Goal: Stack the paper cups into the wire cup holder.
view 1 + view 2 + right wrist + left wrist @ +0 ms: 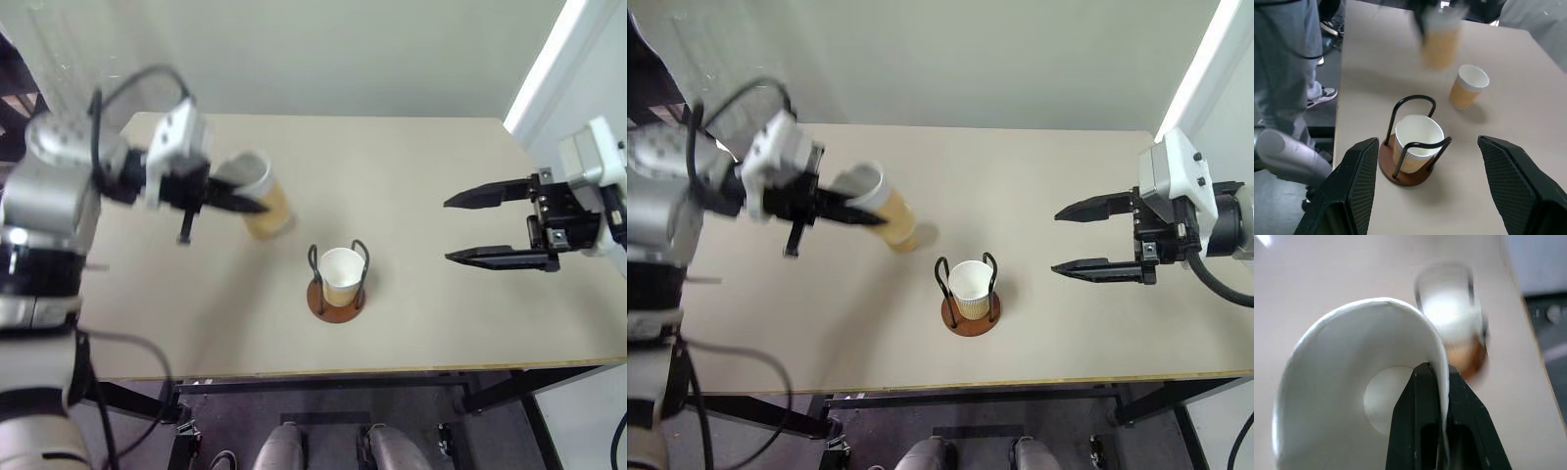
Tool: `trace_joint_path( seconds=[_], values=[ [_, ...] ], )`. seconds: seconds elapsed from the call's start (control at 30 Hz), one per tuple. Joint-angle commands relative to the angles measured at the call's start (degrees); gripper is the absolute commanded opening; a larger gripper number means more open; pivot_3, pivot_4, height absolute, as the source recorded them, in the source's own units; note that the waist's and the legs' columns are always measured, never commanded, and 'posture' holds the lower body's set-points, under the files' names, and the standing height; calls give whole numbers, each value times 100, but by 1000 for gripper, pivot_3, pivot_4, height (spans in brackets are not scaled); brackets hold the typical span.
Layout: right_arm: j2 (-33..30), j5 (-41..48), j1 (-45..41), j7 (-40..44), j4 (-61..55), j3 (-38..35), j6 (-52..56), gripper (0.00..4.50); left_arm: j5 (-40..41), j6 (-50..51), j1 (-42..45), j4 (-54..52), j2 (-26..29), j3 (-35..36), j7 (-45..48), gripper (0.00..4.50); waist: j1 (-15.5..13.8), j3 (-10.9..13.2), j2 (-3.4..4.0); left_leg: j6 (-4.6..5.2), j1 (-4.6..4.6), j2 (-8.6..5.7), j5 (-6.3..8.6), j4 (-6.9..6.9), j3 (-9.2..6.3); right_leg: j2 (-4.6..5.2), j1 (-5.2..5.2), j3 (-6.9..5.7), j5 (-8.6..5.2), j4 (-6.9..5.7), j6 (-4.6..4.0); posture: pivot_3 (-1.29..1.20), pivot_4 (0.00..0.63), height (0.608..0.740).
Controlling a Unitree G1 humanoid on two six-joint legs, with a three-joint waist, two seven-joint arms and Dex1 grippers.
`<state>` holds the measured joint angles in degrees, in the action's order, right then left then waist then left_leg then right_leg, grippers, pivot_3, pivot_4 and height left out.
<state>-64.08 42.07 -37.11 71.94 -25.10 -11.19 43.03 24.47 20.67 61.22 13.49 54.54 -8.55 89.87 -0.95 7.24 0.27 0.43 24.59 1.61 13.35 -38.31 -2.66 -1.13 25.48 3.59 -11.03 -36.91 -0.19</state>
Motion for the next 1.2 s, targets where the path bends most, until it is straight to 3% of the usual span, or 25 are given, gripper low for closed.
trace_joint_path(
  seconds=[0.03, 0.27, 0.5, 0.87, 1.2],
  values=[
    [-136, 159, 145, -239, -269, -452, 56, 3307, 794, 9, 922, 500, -199, -836, 263, 49, 1, 1, 1, 4, 1, 0, 3, 1, 2, 2, 0, 1, 6, 1, 10, 0, 150, 740],
    [-220, 462, 675, -829, -881, -1006, 394, 3307, 2165, -533, 2018, 615, -441, -2821, 263, 49, 6, 4, 5, 14, 13, 3, 21, 5, 10, 2, 3, -2, 24, 13, 95, 0, 150, 740],
    [-344, 885, 1101, -1324, -1387, -1605, 792, 3307, 2552, -1394, 2480, 905, -400, -4259, 263, 49, -7, 6, 8, 20, 17, 6, 27, -3, 15, 1, 1, -1, 10, 13, 122, 0, 150, 740],
    [-540, 1254, 1389, -1661, -1582, -1949, 919, 3307, 2725, -2049, 2695, 1117, -452, -5297, 263, 49, -34, 11, 17, 48, 39, 1, 44, -71, 15, 5, -16, -2, 11, 25, 152, 0, 150, 740],
    [-630, 1416, 1466, -1846, -1609, -1966, 899, 3307, 2464, -2488, 2655, 1621, -858, -5346, 263, 49, -53, 14, 22, 61, 41, -8, 49, -90, 18, 12, -30, 10, 24, 39, 177, 0, 150, 740]
  ],
)
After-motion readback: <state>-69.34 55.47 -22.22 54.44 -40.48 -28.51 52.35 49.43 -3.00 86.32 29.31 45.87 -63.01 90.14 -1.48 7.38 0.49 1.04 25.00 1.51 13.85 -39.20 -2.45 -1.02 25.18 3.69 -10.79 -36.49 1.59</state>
